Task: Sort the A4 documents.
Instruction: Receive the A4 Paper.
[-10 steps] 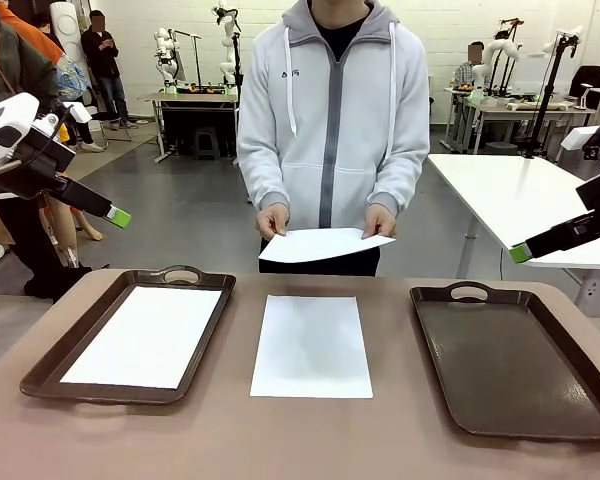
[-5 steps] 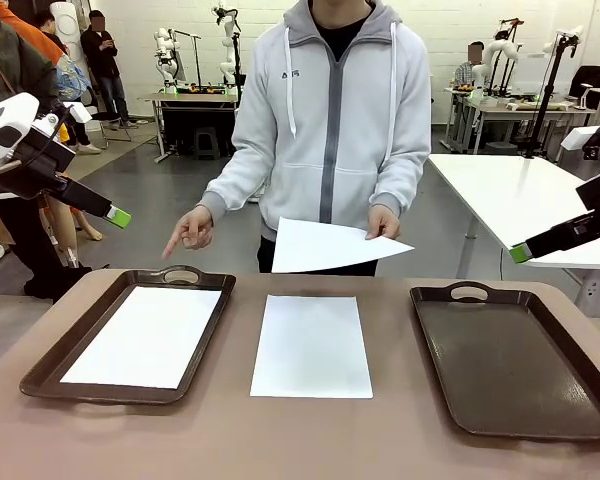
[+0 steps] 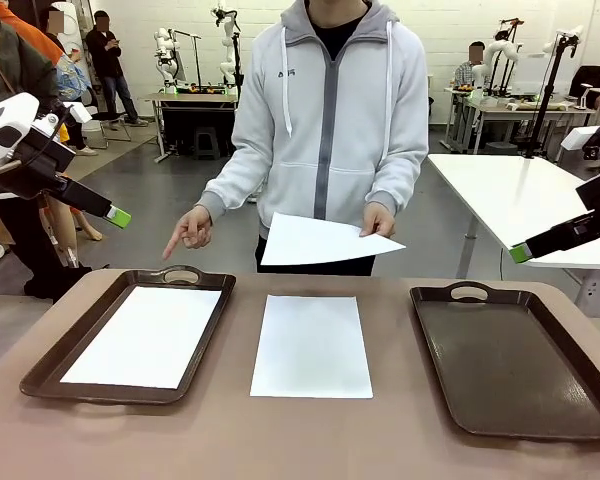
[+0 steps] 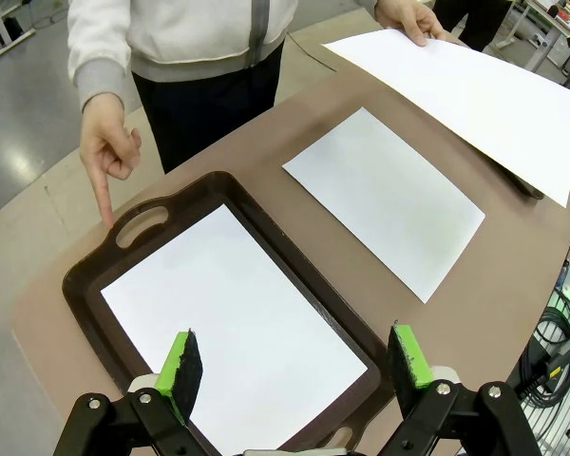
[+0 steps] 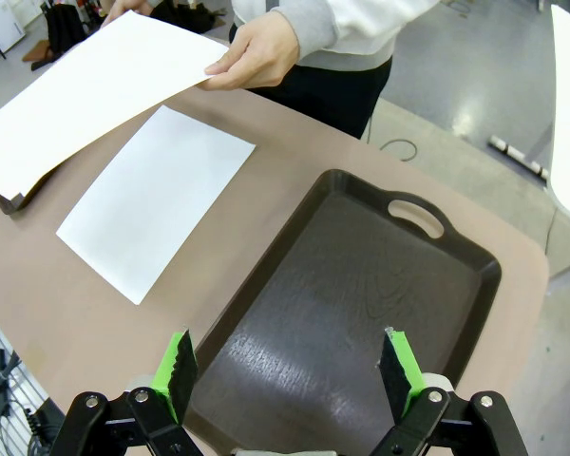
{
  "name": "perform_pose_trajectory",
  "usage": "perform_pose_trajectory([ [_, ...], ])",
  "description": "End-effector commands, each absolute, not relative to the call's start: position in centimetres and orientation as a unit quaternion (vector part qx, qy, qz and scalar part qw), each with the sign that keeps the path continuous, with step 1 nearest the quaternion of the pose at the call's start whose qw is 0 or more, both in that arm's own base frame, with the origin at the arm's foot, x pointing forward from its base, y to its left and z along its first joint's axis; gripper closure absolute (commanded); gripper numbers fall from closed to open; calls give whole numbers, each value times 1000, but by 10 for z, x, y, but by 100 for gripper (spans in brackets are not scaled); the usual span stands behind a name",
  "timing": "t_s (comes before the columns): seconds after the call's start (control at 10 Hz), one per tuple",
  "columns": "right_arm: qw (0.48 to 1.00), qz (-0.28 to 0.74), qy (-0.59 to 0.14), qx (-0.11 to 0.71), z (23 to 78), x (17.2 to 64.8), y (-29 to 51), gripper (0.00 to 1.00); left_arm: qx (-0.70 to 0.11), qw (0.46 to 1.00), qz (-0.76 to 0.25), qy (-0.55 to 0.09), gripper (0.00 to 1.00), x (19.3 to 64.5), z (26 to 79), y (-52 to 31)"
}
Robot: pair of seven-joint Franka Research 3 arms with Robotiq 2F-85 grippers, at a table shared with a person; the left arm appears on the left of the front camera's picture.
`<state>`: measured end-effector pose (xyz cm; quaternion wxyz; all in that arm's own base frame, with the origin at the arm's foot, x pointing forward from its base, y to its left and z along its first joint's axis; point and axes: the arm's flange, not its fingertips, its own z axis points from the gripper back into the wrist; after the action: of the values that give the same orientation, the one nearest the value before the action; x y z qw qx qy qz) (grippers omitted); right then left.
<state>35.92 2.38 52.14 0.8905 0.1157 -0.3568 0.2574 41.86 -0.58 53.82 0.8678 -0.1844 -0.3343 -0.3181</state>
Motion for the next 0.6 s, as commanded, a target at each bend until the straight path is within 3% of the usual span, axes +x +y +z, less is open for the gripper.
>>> perform_pose_trajectory([
  [0.0, 890, 258, -356, 118, 520, 360, 24, 0, -174, 867, -321, -338, 0, 417, 536, -5],
  [0.4, 890, 258, -356, 118, 520, 360, 24, 0, -184, 868, -318, -334, 0, 419, 538, -6],
  [0.5, 890, 258, -356, 118, 520, 360, 24, 0, -259, 865, -290, -316, 0, 432, 527, -12],
])
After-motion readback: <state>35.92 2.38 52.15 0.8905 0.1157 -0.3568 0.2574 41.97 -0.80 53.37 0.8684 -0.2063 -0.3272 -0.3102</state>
